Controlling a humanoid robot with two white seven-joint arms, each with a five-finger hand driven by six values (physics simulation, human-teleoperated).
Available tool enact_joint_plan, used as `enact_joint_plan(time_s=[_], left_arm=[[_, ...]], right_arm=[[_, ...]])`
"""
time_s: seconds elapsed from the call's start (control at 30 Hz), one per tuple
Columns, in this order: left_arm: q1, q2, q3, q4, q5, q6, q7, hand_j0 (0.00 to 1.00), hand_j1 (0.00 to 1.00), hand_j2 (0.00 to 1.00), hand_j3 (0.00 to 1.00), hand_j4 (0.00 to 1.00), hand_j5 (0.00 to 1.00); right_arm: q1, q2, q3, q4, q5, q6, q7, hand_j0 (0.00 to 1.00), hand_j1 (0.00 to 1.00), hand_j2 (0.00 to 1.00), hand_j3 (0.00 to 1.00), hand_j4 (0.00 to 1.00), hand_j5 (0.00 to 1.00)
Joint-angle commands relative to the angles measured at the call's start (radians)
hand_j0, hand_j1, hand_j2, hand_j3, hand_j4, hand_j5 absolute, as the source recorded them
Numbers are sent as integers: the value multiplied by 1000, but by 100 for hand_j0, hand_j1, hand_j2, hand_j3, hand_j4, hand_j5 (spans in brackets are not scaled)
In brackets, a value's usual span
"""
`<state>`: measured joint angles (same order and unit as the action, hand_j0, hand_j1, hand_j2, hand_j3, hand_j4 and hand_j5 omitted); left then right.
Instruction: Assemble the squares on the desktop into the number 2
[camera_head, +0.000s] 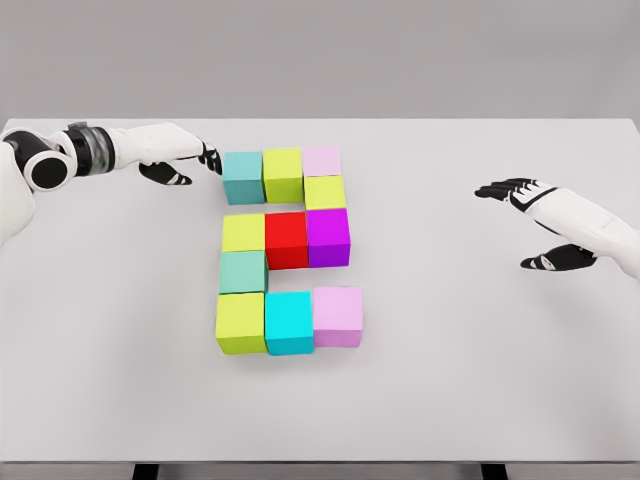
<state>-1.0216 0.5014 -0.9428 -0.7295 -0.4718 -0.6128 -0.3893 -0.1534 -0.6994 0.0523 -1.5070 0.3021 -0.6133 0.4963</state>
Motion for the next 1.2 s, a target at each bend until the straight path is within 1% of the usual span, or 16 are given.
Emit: enact_joint_plan(time_s=[0.0, 0.3, 0.4, 0.8, 0.87, 0.97, 1.0, 1.03, 1.07, 1.1, 1.17], left_arm=[[0, 0, 3, -1, 5, 2, 0, 64, 64, 64, 64, 64, 64], [5, 0, 3, -2, 8, 2, 1, 64, 64, 64, 64, 64, 64], [8, 2, 4, -21, 10, 2, 1, 64, 64, 64, 64, 64, 64], [3, 14, 7, -8, 7, 2, 1, 66, 66, 66, 66, 66, 66], [3, 23, 10, -7, 10, 2, 1, 68, 68, 68, 68, 68, 68], [3, 63, 15, -11, 19, 2, 4, 74, 74, 74, 74, 74, 74], [5, 86, 24, -17, 21, 2, 6, 82, 82, 82, 82, 82, 82], [6, 105, 33, -21, 24, 2, 7, 95, 95, 95, 95, 95, 95], [6, 121, 45, -21, 33, 2, 7, 100, 100, 100, 100, 100, 100], [11, 149, 58, -21, 51, 2, 9, 100, 100, 100, 100, 100, 100], [12, 189, 58, -21, 93, 2, 7, 100, 100, 100, 100, 100, 100]], right_arm=[[0, -2, 0, -1, -8, 2, -1, 100, 100, 100, 100, 100, 100], [2, -2, 0, -2, -12, 2, -1, 100, 100, 100, 100, 100, 100], [2, -2, 0, -1, -12, 2, -1, 100, 100, 100, 100, 100, 100], [3, -2, 0, -1, -14, 2, -1, 100, 100, 100, 100, 100, 100], [3, -2, 0, -1, -14, 2, -1, 100, 100, 100, 100, 100, 100], [3, -2, 0, -1, -14, 2, -1, 100, 100, 100, 100, 100, 100], [3, -2, 0, -1, -14, 2, -1, 100, 100, 100, 100, 100, 100], [3, -2, 0, -1, -14, 2, -1, 100, 100, 100, 100, 100, 100], [3, -2, 0, -1, -14, 2, -1, 100, 100, 100, 100, 100, 100], [3, -2, 0, -1, -14, 2, -1, 100, 100, 100, 100, 100, 100], [3, -2, 0, -1, -14, 2, -1, 100, 100, 100, 100, 100, 100]])
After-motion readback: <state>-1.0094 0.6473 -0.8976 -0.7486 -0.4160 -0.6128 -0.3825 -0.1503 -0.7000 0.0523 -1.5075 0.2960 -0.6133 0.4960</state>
